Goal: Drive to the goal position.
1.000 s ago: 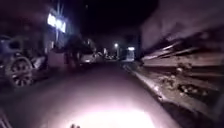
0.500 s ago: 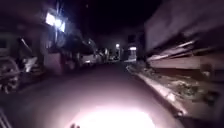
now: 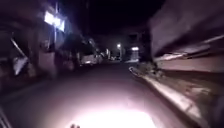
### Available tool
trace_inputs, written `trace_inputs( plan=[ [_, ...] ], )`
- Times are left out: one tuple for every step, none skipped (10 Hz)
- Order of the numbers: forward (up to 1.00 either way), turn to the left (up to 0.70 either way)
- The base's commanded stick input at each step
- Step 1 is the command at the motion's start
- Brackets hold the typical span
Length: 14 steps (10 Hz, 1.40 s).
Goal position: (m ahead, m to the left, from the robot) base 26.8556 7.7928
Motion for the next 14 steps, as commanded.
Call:
trace_inputs(
  plan=[
    [1.0,0.0],
    [1.0,-0.12],
    [1.0,-0.26],
    [1.0,-0.27],
    [1.0,-0.27],
    [1.0,-0.27],
    [1.0,-0.27],
    [1.0,-0.27],
    [1.0,0.0],
    [1.0,0.0],
    [1.0,0.0],
    [1.0,0.0],
    [1.0,0.0],
    [1.0,0.0]
  ],
)
